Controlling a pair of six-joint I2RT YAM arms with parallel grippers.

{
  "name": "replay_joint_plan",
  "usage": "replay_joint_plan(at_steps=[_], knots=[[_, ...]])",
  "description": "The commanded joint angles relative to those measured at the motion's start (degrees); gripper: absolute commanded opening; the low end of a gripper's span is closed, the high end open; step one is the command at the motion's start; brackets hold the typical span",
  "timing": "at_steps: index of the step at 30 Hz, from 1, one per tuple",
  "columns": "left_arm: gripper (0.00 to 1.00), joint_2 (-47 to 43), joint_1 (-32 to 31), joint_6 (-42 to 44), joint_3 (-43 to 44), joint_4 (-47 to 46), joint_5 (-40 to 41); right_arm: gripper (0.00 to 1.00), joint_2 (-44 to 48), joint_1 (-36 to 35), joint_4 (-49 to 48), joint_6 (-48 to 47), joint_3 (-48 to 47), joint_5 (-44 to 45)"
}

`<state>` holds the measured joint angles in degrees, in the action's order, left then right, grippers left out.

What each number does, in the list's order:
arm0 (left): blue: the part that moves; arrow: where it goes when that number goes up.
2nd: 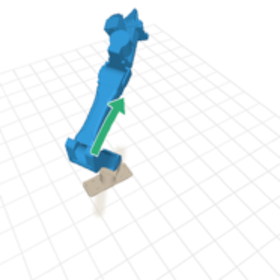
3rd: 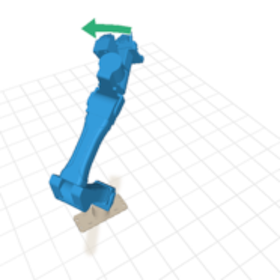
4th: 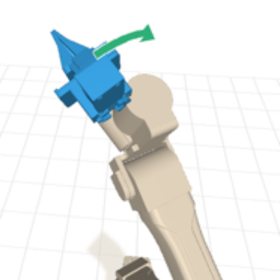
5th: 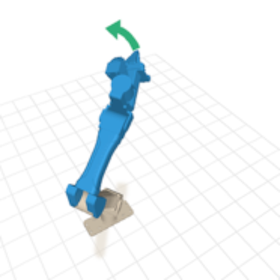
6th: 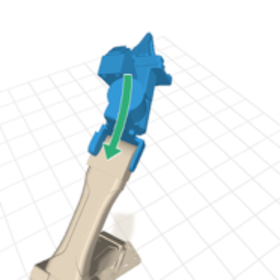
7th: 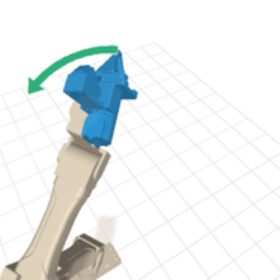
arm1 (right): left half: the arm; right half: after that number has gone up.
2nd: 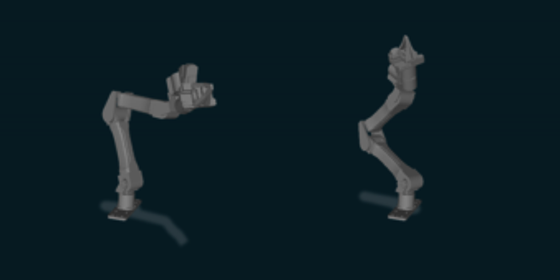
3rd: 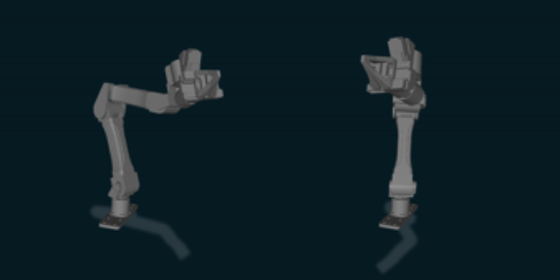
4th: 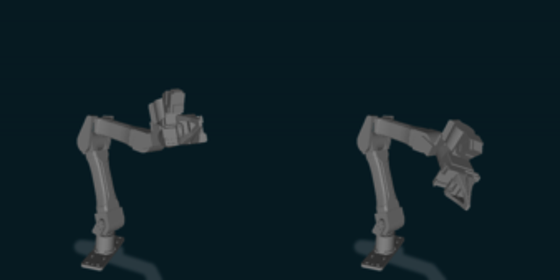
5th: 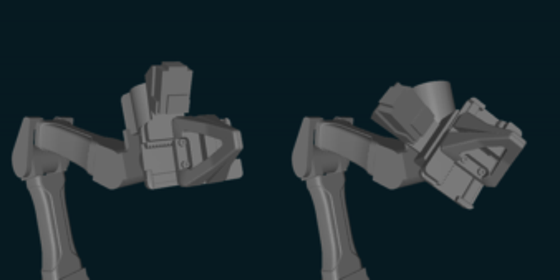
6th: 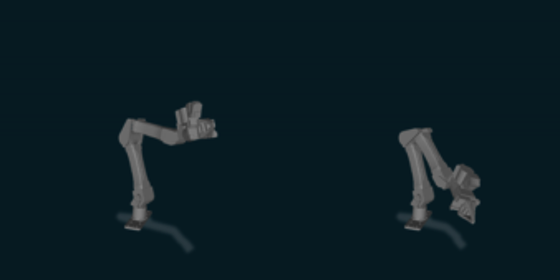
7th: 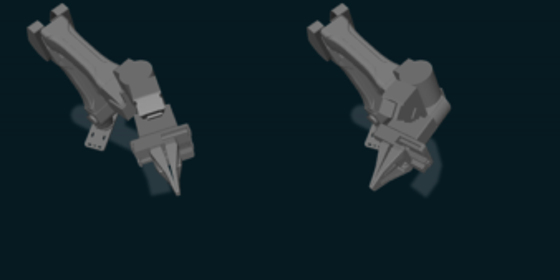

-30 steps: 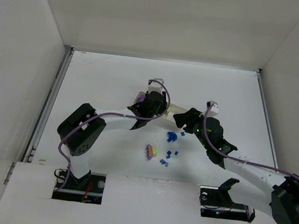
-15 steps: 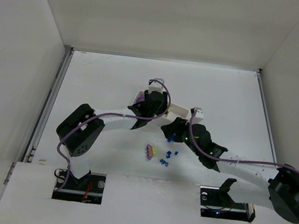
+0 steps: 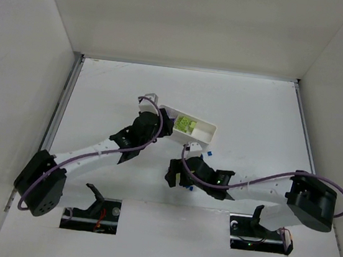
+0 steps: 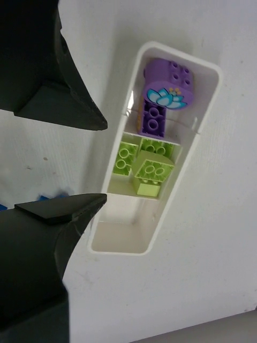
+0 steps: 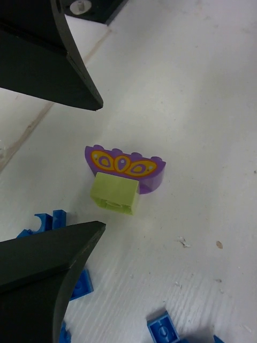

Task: Sort the legos into containers by color

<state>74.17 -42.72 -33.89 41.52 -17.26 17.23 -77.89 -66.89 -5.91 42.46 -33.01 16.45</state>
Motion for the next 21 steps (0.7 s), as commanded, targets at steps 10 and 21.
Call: replay_joint_plan(at_steps=[10,21], knots=[[0.46,-15.27,2.77,-9.43,-12.68,9.78,-5.80,0.76,-11.93,-2.41,10.48,2.54,-12.33,8.60],[0.47,-24.42,9.53,-16.91,-20.86,10.23,-15.56,0.74,-14.75,-3.55,14.17,4.04,-15.06,8.87]])
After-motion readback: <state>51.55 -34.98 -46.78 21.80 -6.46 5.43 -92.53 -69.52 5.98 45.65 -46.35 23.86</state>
